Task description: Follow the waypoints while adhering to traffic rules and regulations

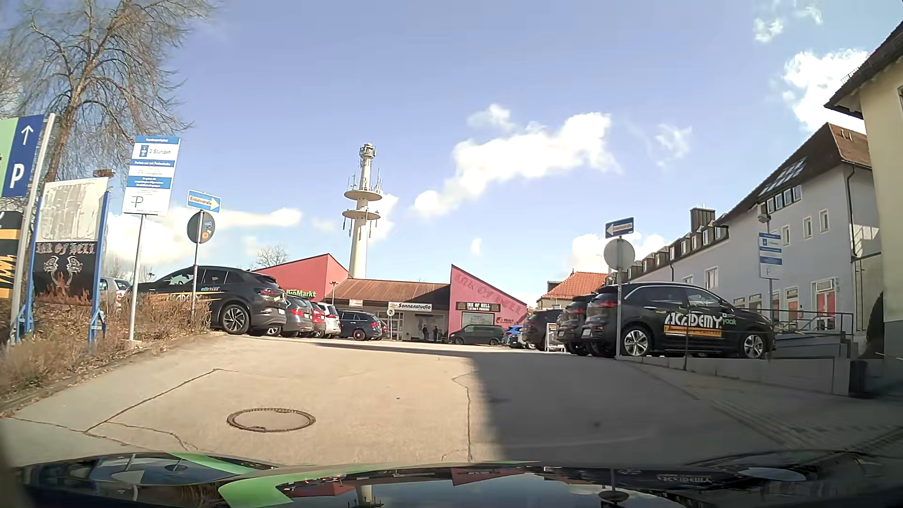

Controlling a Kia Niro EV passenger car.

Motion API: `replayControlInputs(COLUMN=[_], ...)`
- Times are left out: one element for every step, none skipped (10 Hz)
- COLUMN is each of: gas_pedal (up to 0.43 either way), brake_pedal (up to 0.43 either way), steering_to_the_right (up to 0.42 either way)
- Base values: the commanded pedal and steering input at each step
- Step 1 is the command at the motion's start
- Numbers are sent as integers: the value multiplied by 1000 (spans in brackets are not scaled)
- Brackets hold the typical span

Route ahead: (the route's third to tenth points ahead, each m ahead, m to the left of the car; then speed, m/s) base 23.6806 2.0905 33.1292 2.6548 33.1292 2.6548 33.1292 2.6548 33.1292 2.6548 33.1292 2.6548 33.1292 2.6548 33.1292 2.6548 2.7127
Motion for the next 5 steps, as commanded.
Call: replayControlInputs(gas_pedal=[209, 209, 209, 220, 248], brake_pedal=[0, 0, 0, 0, 0], steering_to_the_right=[-4, -3, -4, -7, -9])
